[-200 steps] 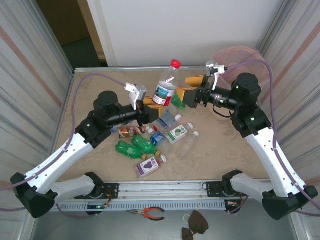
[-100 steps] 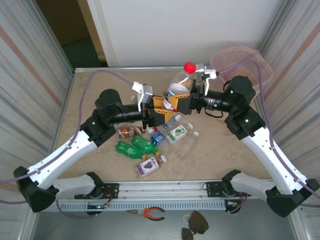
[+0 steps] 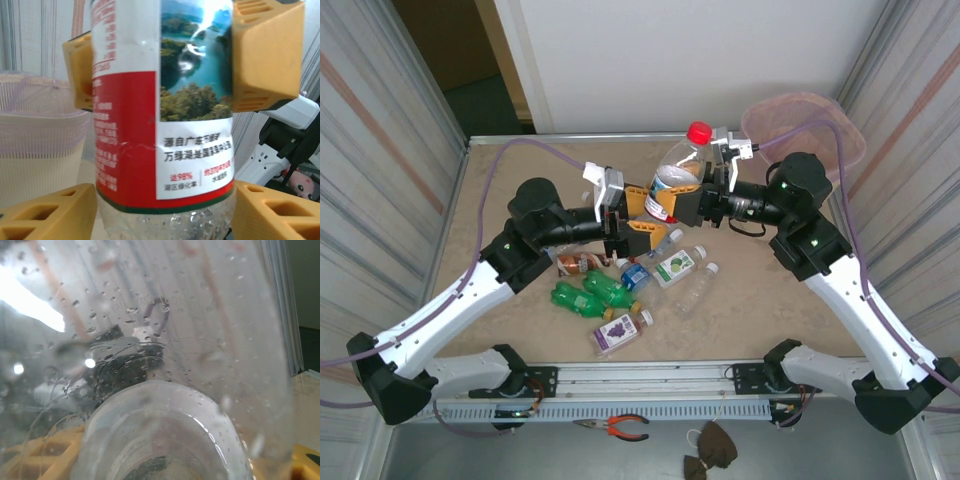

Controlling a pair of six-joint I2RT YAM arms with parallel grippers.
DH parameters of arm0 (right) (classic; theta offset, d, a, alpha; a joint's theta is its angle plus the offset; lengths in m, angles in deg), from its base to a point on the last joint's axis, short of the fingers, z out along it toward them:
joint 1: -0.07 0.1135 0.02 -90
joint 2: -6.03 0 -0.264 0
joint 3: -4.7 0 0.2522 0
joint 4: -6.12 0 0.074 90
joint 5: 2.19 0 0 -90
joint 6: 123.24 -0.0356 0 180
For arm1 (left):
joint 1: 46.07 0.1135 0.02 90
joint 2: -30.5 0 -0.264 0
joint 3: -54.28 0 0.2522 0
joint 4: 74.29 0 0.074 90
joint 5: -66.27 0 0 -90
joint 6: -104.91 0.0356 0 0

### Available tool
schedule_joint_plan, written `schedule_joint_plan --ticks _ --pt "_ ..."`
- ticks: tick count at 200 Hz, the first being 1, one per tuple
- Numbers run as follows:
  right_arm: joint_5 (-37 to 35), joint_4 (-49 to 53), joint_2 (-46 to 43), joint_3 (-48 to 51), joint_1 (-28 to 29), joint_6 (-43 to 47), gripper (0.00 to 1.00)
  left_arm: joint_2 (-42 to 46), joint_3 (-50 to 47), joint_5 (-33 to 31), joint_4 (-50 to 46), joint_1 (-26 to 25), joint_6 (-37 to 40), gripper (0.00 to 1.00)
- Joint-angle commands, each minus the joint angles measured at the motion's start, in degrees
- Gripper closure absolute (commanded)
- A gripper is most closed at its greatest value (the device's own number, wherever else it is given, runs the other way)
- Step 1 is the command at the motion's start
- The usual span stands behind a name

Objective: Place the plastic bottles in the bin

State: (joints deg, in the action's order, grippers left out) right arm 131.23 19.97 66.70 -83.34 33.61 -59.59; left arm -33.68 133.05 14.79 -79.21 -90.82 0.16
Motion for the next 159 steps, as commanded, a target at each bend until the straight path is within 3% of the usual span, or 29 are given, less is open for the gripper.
schedule_joint_plan --ticks 1,59,95,159 --pt "-2.7 1.7 -1.4 -3.0 0.4 1.9 0.46 1.2 1.2 0.1 0.6 -0.4 1.5 0.27" --pt "-19.1 20.2 1.8 -11.7 -2.8 13.0 0.46 4.4 -0.6 -5.5 -4.8 -0.5 4.0 0.24" --pt "-25.1 29.0 6.6 -18.3 -13.1 16.6 0.47 4.9 -0.4 -11.2 -10.5 -0.3 5.4 0.24" --pt "-32.0 39.9 19.6 -28.9 -31.8 18.4 0.47 4.0 1.4 -28.8 -23.0 -0.3 5.5 0.22"
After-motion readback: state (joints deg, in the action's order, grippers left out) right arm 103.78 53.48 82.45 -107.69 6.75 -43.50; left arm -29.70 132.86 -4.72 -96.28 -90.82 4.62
